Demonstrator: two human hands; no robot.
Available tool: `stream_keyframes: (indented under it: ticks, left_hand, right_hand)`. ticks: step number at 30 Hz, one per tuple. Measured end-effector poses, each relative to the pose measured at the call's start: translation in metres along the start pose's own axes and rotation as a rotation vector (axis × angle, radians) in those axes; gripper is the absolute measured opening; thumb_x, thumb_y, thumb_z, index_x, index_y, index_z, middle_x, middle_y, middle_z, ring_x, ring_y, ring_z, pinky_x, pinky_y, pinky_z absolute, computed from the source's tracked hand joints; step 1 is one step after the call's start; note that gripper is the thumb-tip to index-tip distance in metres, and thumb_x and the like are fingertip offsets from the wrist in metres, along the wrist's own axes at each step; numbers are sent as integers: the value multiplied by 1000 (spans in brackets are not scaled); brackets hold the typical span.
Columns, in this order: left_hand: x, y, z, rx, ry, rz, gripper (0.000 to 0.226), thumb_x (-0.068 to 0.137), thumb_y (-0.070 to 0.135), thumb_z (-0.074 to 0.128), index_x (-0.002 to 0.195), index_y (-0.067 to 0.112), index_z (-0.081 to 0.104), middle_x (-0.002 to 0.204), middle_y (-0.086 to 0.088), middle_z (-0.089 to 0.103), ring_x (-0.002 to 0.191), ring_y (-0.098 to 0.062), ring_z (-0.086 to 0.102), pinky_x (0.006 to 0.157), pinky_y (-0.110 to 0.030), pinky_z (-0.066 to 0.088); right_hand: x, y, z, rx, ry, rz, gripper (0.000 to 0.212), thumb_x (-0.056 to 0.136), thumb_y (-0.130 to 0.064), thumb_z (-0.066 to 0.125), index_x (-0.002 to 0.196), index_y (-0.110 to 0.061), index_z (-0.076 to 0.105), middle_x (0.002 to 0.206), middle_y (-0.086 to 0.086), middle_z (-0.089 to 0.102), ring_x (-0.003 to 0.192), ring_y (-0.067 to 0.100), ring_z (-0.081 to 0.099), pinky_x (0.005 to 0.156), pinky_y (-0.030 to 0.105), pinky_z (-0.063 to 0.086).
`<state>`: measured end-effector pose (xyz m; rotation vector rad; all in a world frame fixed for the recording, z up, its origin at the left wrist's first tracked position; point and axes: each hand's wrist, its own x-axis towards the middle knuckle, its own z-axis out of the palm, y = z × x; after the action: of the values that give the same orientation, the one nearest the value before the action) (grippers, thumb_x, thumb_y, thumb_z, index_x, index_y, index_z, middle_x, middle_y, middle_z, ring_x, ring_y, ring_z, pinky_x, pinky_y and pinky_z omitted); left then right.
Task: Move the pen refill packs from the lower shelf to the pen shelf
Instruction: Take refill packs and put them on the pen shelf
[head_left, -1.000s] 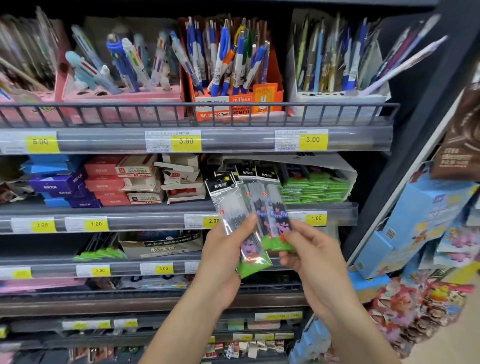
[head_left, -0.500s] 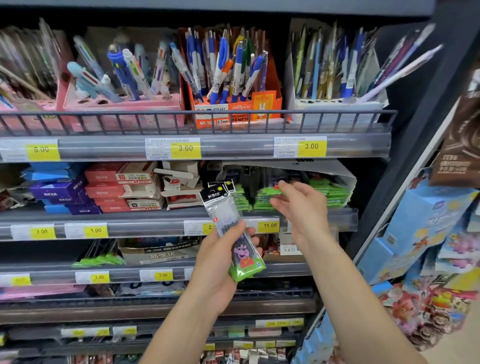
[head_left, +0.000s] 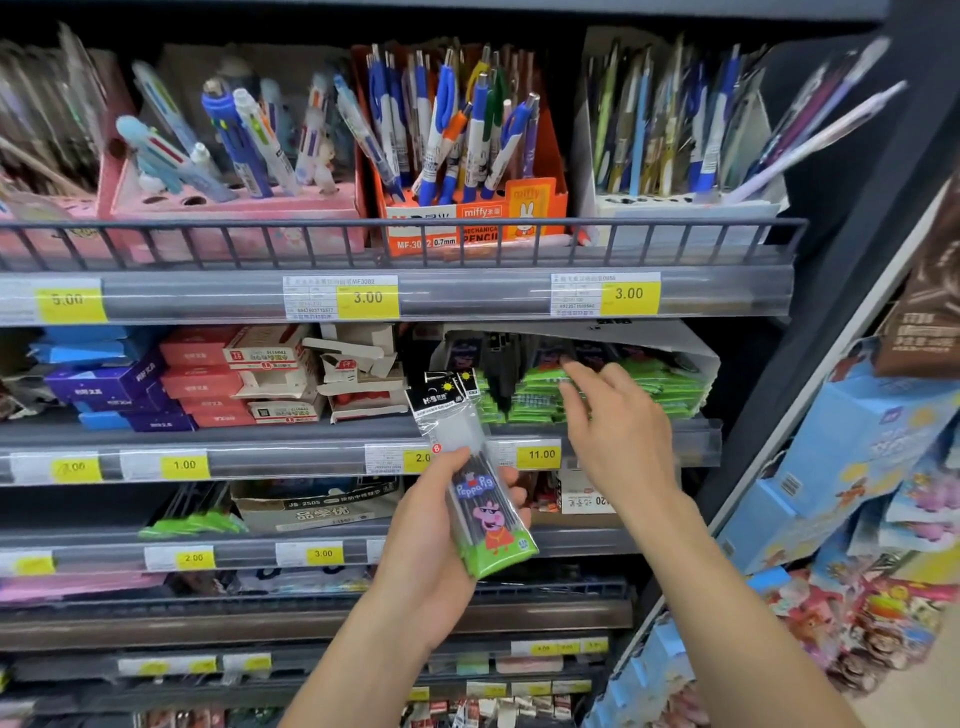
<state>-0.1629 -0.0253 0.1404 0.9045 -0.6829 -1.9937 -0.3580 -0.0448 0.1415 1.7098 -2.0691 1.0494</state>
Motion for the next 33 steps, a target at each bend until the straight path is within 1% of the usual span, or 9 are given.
stream_keyframes:
  ticks: [4,9,13,17,22,26,28,30,33]
  left_hand:
    - [-4,4,2,14,-58,-26,48,108,40,45,133,5,64,108,-19,75,91,-27,75,77,-41,64]
    - [-8,4,3,3,-112,-68,41,109,26,40,137,2,59,106,-20,76,91,-27,76,77,-41,66]
    - [-4,-1,3,70,-112,-40,35,108,19,51,134,1,64,123,-26,74,106,-35,73,86,-46,64]
    - [-1,-8,2,157,-102,43,23,100,18,68,121,12,77,119,-18,78,100,-31,76,78,-43,64]
    - [2,-20,13,163,-43,33,22,96,14,72,117,8,76,112,-17,80,90,-28,77,69,-38,63]
    - [3,-28,21,164,-70,5,35,104,25,53,122,2,72,113,-25,75,97,-32,69,97,-51,52]
    - [5,-30,23,124,-90,-15,39,106,21,45,127,-4,66,122,-33,71,101,-35,69,96,-52,53]
    - [7,-32,25,104,-104,-20,34,107,13,46,126,-9,64,127,-36,68,103,-39,69,91,-51,56]
    - [9,-38,26,138,-125,2,27,105,10,57,124,-2,70,122,-30,73,104,-40,71,85,-49,61]
  right_hand:
    - [10,0,-1,-135,-107,-33,38,106,-37,44,135,-25,64,93,3,64,77,34,64,62,42,53]
    - [5,-3,-12,-13,-133,32,41,105,-40,46,142,-25,57,91,-2,59,83,28,62,69,40,51]
    - [-32,-18,-28,494,-188,290,34,101,-40,56,133,-30,65,60,-9,51,58,11,53,61,33,44]
    - [-87,-34,-48,988,-475,564,18,98,-44,61,106,-56,71,70,-21,67,50,13,58,48,27,49]
    - [-104,-27,-50,959,-459,559,25,101,-21,60,94,-40,75,74,-4,67,50,15,56,45,28,47]
    - [-105,-18,-50,955,-409,668,17,99,-21,64,113,-26,73,79,1,72,49,14,54,44,25,44]
    - [-107,-13,-50,954,-374,696,14,98,-23,66,110,-21,73,82,8,71,49,15,52,43,26,43]
    - [-107,-10,-51,951,-343,703,19,97,-27,68,113,-20,72,88,15,69,50,17,55,45,29,45]
    - [-108,-8,-53,1008,-335,721,21,95,-30,70,116,-33,72,86,6,70,54,19,61,51,32,52]
